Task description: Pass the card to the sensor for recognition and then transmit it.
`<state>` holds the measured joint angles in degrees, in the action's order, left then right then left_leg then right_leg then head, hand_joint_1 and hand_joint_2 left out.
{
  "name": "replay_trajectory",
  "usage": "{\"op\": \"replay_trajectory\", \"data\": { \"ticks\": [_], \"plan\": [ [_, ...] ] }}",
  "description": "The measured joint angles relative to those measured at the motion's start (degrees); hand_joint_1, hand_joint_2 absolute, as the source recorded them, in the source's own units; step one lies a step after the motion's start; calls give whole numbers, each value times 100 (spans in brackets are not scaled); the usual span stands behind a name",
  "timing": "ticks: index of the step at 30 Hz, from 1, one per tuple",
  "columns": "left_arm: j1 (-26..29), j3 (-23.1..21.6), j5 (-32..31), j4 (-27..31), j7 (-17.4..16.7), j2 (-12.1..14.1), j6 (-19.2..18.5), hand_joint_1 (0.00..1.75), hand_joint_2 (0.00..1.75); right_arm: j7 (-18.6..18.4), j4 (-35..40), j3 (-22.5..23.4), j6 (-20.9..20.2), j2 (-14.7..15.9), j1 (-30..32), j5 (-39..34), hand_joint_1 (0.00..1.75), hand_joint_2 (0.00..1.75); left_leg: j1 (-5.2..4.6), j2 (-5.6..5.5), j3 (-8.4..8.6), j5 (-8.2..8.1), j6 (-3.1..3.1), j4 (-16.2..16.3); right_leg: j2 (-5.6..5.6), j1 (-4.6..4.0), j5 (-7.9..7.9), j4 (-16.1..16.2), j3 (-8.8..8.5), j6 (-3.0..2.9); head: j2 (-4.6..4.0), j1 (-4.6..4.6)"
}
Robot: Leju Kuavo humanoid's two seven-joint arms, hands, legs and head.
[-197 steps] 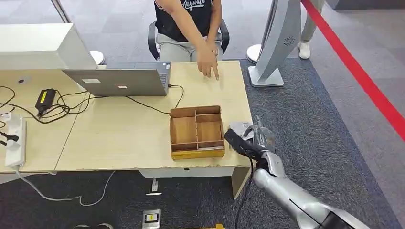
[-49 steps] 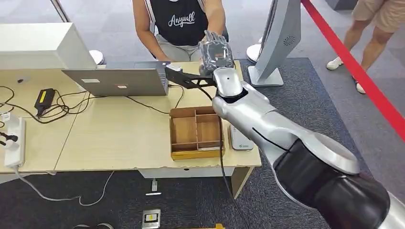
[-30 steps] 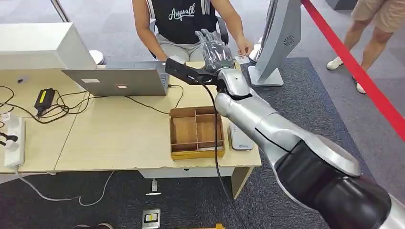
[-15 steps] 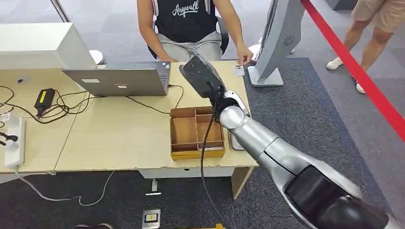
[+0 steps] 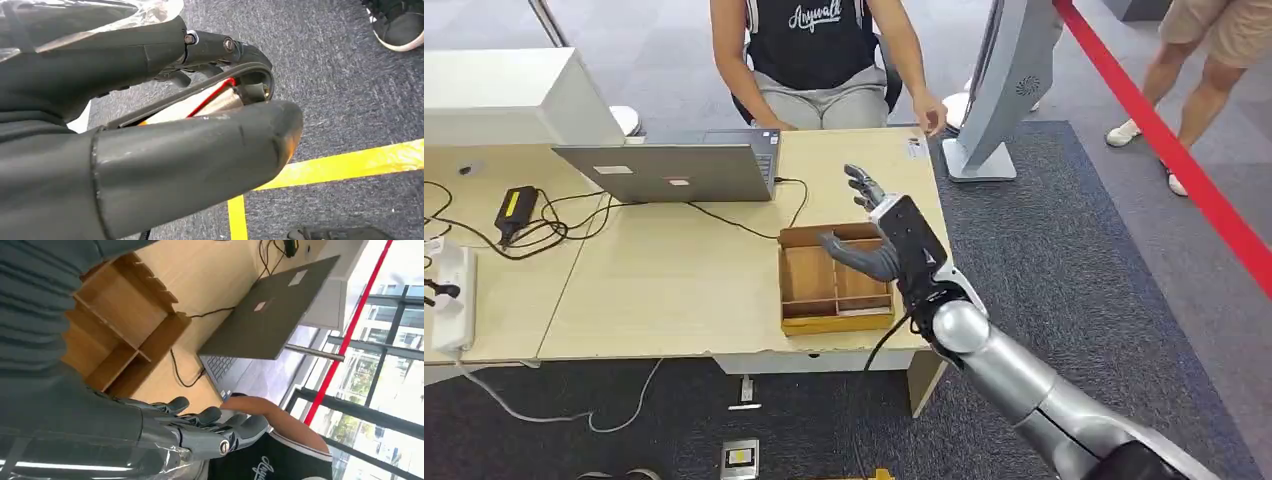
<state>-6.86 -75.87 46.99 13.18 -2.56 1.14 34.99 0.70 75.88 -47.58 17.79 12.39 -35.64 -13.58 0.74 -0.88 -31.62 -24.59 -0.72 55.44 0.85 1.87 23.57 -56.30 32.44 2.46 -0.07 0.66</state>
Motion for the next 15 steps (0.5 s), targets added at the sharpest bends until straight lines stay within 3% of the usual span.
{"op": "replay_trajectory", "data": {
  "ticks": [7, 15],
  "plan": [
    [0, 11, 76, 0, 55, 0, 37, 0, 0, -339, 685, 88, -236, 357, 556, 479, 0, 175, 0, 1, -2, 0, 0, 0, 0, 0, 0, 1, 0, 0, -2, 0],
    [-4, 68, 131, 0, 35, 0, 52, 0, 0, -427, 1063, 114, -446, 529, 819, 663, 0, 175, 0, 2, -2, 0, 0, -1, 0, 0, 0, 0, -1, 0, 0, -2]
  ]
}}
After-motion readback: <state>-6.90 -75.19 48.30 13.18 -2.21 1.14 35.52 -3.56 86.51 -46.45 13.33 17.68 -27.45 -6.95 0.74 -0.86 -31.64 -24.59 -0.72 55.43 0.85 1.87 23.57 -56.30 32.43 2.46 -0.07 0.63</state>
